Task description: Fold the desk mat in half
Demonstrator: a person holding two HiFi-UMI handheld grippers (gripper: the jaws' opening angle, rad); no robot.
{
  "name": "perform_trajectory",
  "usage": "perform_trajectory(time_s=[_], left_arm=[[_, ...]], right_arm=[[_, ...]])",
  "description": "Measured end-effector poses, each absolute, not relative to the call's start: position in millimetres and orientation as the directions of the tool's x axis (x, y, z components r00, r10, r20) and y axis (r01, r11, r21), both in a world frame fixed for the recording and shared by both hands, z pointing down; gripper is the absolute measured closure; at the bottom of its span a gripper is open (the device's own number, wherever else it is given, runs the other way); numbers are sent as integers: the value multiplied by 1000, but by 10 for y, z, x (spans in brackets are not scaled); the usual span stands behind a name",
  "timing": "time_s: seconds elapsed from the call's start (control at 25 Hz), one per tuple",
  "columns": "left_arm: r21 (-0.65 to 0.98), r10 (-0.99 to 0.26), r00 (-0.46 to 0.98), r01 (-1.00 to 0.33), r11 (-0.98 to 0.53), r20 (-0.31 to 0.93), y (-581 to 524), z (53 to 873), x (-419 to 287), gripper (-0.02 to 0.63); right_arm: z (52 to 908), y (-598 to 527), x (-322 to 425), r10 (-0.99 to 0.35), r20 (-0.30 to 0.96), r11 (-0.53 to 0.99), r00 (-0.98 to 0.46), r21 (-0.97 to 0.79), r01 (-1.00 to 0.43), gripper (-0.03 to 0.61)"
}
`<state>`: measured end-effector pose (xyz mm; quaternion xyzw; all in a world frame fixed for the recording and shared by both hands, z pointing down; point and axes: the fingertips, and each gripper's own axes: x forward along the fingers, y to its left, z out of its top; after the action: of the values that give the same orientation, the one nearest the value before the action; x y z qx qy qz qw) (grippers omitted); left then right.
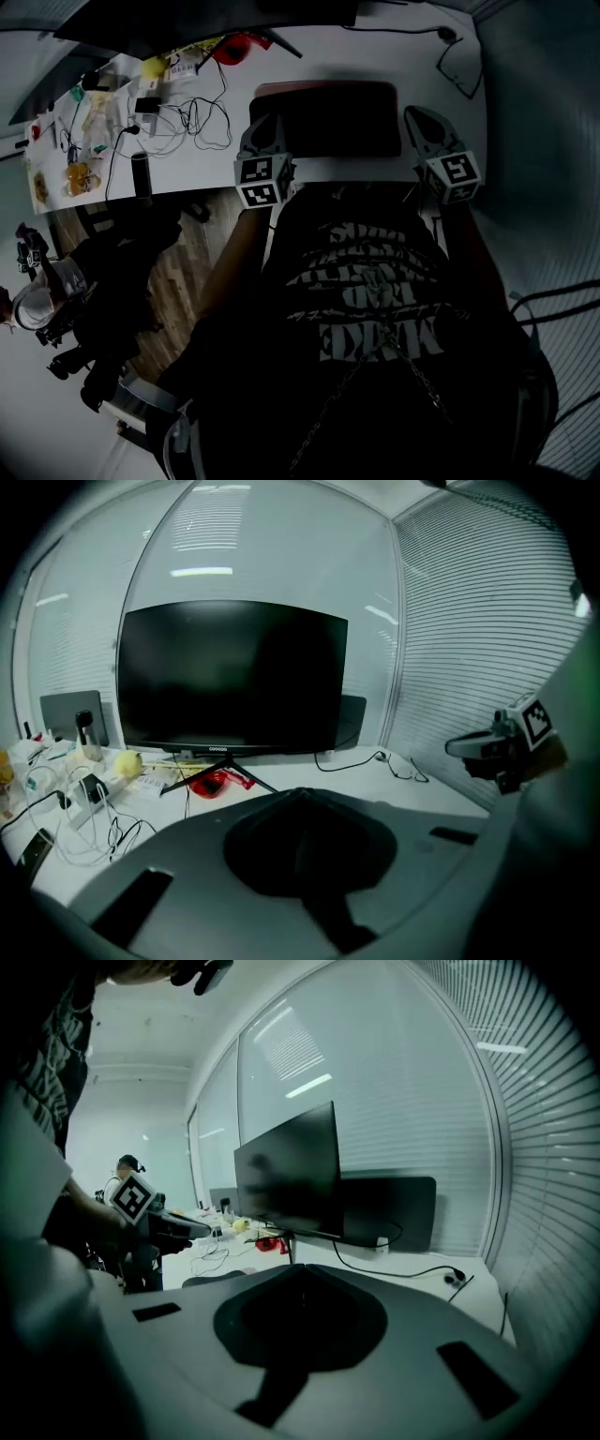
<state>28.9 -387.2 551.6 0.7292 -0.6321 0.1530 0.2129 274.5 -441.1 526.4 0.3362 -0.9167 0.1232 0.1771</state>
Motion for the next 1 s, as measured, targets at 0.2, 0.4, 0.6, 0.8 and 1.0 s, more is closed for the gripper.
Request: perform_trajectory(time_s=[0.2, 0.4, 0.6, 0.8, 1.0], left_arm=[[122, -839, 105, -991, -47, 534, -3769, 5726, 465, 626], [107, -830, 83, -994, -29, 551, -3665, 5768, 603, 626], [100, -828, 65, -995, -11, 557, -3565, 5717, 634, 626], [69, -817, 62, -997, -28, 573, -3479, 5682, 587, 626], [57, -802, 79, -997, -57, 593, -3437, 5643, 499, 626]], right_arm=[[5795, -4399, 2949, -448, 511, 764, -734, -206, -611, 580], [6348, -4239, 2977, -277, 599, 762, -752, -339, -551, 540], [6726, -4075, 3000, -150, 672, 678, -725, -464, -570, 411], [6966, -4049, 2993, -98, 709, 597, -698, -520, -611, 379], [7052, -3949, 2873, -55, 703, 575, -709, -559, -598, 342]])
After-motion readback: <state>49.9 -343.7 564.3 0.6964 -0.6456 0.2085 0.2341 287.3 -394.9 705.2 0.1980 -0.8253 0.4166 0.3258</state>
